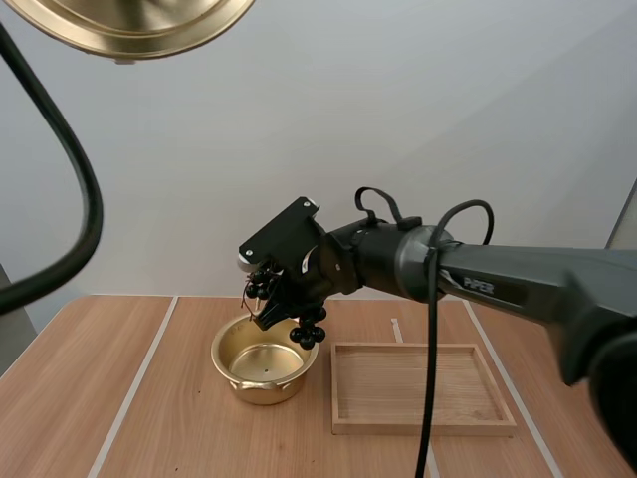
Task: Open the lid, put the grape in the pot, and close it
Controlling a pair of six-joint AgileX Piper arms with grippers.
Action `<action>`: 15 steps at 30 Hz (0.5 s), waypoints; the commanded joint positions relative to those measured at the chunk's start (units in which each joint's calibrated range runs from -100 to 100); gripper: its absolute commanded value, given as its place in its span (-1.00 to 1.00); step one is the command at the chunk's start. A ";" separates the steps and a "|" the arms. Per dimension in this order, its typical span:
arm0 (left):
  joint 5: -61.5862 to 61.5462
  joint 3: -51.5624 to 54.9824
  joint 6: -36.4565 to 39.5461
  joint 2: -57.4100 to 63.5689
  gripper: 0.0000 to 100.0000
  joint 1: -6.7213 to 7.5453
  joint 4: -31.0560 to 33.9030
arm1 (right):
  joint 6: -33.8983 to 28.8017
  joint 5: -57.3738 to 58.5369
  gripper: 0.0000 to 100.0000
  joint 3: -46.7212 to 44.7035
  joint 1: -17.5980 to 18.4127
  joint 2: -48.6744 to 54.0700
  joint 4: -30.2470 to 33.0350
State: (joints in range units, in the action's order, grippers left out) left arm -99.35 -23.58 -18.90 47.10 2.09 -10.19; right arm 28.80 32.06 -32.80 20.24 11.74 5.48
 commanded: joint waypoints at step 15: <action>-0.49 -0.56 1.68 0.30 -1.00 0.16 1.88 | 0.32 -4.03 0.63 1.42 0.24 -8.24 -8.77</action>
State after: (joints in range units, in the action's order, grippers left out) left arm -99.87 -23.58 -17.88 47.10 2.09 -8.78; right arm 28.80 29.42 -31.82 20.44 1.92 -0.75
